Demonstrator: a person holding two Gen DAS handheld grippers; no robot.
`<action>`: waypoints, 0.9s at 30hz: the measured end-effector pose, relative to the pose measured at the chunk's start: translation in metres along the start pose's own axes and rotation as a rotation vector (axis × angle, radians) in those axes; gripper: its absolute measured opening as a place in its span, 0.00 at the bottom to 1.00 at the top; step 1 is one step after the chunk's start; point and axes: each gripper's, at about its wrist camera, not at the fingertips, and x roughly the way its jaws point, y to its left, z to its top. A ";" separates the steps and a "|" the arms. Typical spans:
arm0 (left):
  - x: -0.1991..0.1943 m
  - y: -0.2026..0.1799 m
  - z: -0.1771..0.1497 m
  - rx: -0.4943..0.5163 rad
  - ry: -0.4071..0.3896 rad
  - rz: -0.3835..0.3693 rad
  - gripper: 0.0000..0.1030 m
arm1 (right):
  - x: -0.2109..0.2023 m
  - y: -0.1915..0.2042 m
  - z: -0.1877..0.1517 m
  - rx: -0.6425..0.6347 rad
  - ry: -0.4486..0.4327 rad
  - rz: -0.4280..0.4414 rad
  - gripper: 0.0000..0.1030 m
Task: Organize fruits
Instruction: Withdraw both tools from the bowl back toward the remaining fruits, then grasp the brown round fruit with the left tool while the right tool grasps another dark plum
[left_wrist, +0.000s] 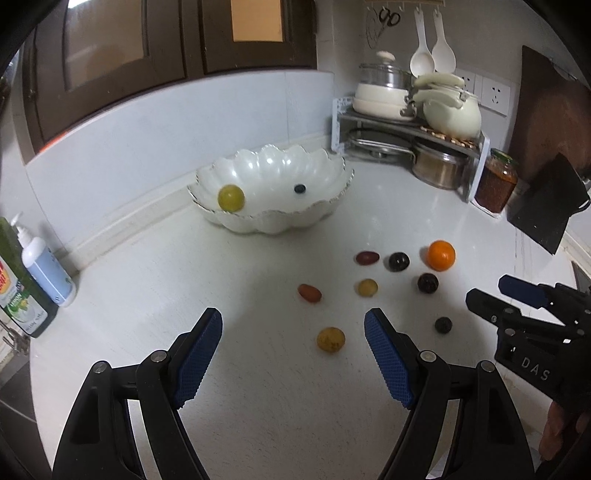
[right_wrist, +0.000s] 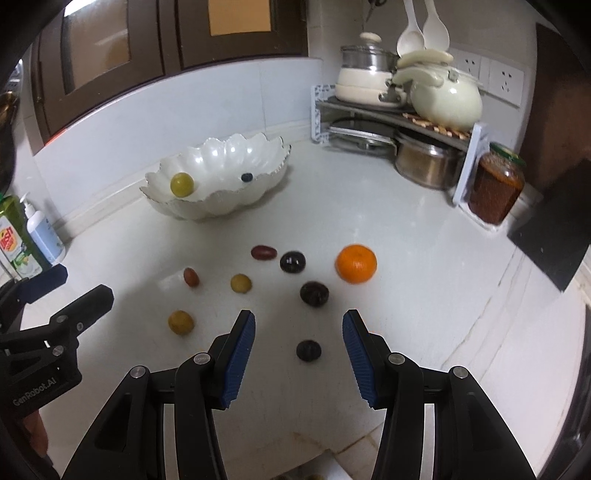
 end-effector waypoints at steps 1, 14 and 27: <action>0.003 -0.001 -0.001 0.003 0.002 -0.003 0.77 | 0.003 0.000 -0.002 0.003 0.008 -0.002 0.49; 0.036 -0.005 -0.014 0.017 0.068 -0.025 0.73 | 0.037 -0.004 -0.018 0.038 0.087 -0.001 0.49; 0.064 -0.013 -0.023 0.016 0.110 -0.048 0.66 | 0.060 -0.009 -0.022 0.057 0.117 -0.007 0.49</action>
